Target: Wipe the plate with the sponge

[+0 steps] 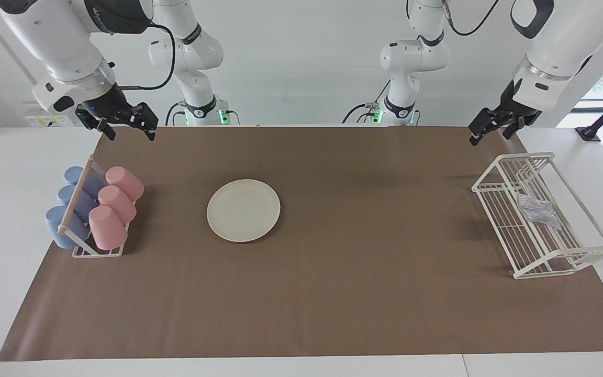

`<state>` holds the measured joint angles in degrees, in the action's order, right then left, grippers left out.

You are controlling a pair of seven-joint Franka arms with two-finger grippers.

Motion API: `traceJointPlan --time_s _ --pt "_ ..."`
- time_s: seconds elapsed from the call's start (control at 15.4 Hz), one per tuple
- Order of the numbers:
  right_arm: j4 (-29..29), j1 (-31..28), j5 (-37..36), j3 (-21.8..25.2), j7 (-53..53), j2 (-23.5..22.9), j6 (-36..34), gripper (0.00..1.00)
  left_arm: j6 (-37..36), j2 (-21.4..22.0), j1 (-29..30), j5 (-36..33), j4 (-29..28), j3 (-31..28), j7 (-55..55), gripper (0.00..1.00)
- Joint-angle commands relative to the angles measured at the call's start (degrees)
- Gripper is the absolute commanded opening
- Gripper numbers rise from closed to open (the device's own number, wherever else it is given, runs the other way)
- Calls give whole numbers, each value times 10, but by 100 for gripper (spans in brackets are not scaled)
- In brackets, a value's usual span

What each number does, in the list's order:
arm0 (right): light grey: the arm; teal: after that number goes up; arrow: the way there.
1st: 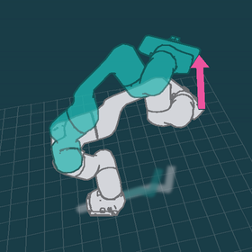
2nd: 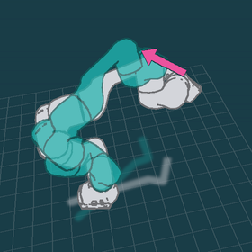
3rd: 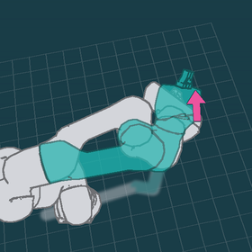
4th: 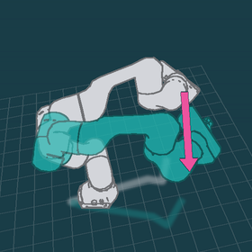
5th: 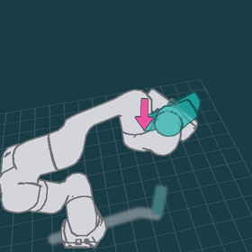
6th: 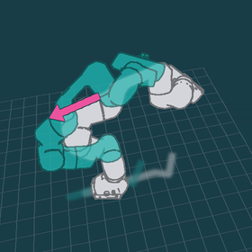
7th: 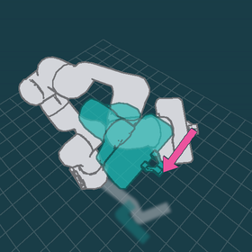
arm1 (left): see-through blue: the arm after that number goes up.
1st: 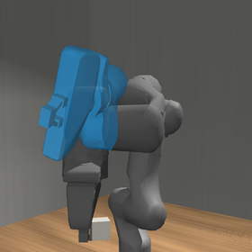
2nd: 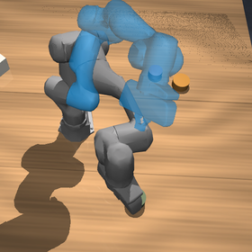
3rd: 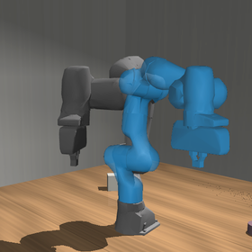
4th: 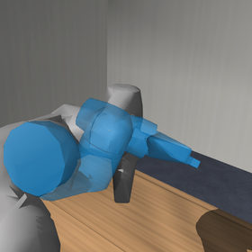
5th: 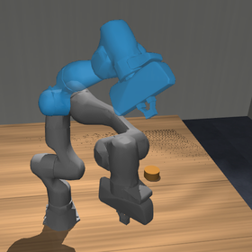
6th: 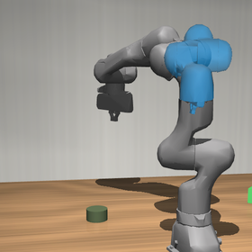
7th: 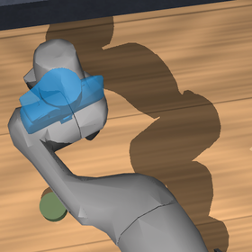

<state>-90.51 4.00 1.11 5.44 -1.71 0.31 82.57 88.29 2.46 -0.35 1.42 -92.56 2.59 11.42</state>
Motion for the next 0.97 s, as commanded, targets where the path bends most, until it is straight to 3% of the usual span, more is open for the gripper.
traceJointPlan --time_s 0.0,0.91 --pt "-13 -1 -3 -2 5 10 8 100 13 11 5 -7 -14 0 -2 100" --pt "-13 0 -2 -3 6 10 7 100 29 12 5 -4 -19 0 -2 100"
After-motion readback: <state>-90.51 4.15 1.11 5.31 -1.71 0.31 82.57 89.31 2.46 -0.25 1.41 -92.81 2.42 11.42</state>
